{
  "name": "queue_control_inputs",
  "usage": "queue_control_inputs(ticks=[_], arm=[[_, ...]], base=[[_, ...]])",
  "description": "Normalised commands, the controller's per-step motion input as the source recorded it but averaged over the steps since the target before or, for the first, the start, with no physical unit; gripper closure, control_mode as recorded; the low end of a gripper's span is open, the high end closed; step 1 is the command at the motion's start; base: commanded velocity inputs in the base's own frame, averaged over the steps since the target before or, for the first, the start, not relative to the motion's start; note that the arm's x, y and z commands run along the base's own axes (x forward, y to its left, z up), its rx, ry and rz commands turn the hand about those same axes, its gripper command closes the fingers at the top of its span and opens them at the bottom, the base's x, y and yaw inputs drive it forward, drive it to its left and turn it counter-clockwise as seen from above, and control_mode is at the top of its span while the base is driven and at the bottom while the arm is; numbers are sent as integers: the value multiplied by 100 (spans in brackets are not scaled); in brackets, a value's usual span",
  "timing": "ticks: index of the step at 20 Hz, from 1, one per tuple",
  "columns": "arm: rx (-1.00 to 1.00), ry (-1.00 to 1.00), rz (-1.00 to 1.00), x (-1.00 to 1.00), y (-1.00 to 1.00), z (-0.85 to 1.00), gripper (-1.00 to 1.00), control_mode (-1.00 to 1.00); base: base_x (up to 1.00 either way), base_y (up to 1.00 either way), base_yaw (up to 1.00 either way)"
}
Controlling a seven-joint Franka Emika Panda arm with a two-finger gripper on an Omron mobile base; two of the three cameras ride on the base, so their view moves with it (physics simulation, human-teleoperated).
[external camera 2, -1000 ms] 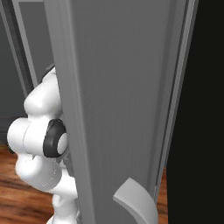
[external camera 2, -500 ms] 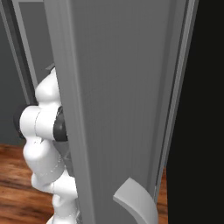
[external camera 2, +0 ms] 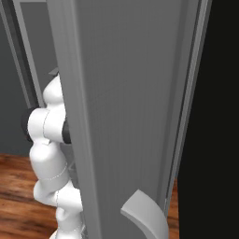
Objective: Take the fish out of the fridge, briefly rinse it in the sink, and place it on the tray next to the sink.
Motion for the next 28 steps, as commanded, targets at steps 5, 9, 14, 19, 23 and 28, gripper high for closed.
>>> queue_control_inputs(ticks=[5,9,14,19,23,28], arm=[[3,0,0,39,4,-12,-100,-100],[4,0,0,34,2,-16,-100,-100],[2,0,0,10,4,-26,100,-100],[0,0,0,0,0,0,100,-100],[0,-8,0,-68,2,0,100,-100],[0,-39,0,-100,27,53,100,-100]], base=[[0,0,0],[0,0,0],[0,0,0],[0,0,0],[0,0,0],[0,0,0]])
